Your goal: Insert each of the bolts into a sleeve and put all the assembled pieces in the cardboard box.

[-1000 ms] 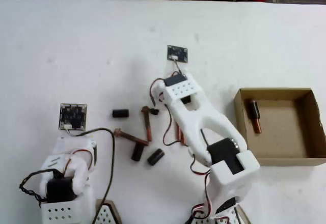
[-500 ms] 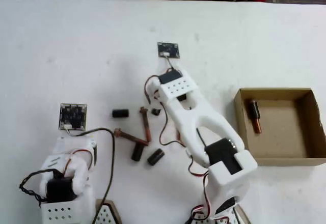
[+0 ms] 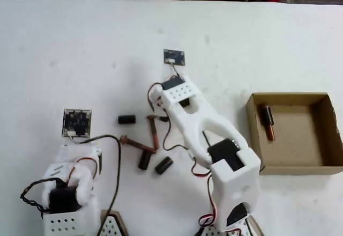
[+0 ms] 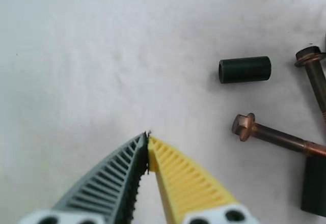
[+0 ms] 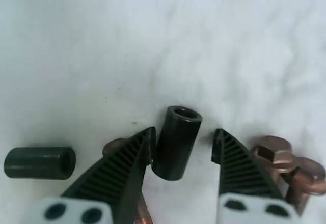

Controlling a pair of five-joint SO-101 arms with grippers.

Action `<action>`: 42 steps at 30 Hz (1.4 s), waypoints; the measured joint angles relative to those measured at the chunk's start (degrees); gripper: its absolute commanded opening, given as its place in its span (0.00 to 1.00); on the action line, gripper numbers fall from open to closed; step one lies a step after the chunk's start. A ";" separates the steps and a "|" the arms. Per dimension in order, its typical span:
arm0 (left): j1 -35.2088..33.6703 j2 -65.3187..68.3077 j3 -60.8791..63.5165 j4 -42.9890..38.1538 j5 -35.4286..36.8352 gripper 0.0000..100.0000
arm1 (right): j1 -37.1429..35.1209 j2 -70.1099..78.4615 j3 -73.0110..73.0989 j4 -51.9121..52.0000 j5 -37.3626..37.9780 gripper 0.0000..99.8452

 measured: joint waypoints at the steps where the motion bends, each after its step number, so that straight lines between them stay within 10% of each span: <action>1: 0.00 0.00 0.00 0.00 0.00 0.02 | 0.00 0.00 -0.18 0.00 0.00 0.16; 12: 0.00 0.00 0.00 0.00 0.00 0.02 | 2.64 0.09 -0.26 -0.09 0.26 0.08; 32: 0.00 0.00 1.32 0.00 0.00 0.02 | 3.52 -5.45 -0.26 1.41 34.64 0.08; 42: 0.00 0.00 1.32 0.00 0.00 0.02 | 9.14 -5.45 -2.81 1.41 38.51 0.13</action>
